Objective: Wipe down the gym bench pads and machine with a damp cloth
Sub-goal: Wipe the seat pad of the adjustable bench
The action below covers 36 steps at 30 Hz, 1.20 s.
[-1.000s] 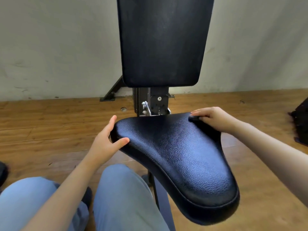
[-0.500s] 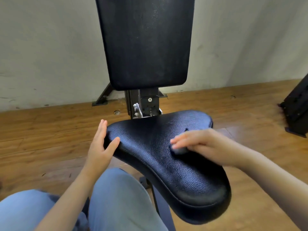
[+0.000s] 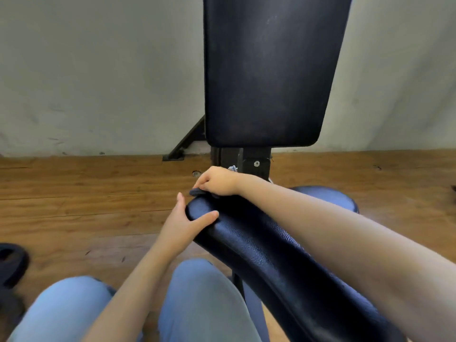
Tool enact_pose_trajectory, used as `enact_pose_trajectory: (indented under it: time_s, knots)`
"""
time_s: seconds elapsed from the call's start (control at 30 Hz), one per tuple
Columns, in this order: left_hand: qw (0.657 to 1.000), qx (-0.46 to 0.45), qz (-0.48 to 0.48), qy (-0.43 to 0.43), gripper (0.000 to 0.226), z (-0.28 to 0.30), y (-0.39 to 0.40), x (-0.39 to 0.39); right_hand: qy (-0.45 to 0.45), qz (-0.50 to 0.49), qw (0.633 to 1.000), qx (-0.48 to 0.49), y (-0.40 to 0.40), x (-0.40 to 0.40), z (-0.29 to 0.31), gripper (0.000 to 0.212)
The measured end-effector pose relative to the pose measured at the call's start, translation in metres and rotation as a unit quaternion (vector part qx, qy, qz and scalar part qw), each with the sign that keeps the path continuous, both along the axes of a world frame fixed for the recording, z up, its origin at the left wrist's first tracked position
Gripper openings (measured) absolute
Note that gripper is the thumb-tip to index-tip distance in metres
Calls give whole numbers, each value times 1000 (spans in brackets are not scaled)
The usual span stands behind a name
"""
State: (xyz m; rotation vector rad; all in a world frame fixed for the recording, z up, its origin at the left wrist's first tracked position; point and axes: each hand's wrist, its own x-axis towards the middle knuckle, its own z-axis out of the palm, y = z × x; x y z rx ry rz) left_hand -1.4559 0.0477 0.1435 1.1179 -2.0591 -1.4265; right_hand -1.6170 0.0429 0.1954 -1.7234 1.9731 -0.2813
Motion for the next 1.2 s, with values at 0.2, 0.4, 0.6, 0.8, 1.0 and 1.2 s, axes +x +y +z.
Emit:
enact_pose_trajectory:
  time_s: [0.2, 0.4, 0.6, 0.8, 1.0, 1.2]
  knots:
    - [1000, -11, -22, -7, 109, -2, -10, 2, 38, -56, 992, 106, 35, -72, 4, 19]
    - [999, -12, -35, -21, 113, 0, -13, 2, 34, 3, 995, 98, -4, -21, 8, 28]
    - [1000, -11, 24, 17, 106, 2, -18, 12, -3, 58, 996, 63, -30, 29, 5, 22]
    - [996, -3, 42, 72, 109, 1, -16, 14, 24, -49, 996, 72, 31, -68, -6, 21]
    - [999, -16, -26, -21, 107, 1, -13, 18, 15, -19, 999, 44, 1, -36, -8, 30]
    - [994, -23, -66, -89, 111, 9, -16, 27, -80, 87, 993, -21, -5, 8, -3, 22]
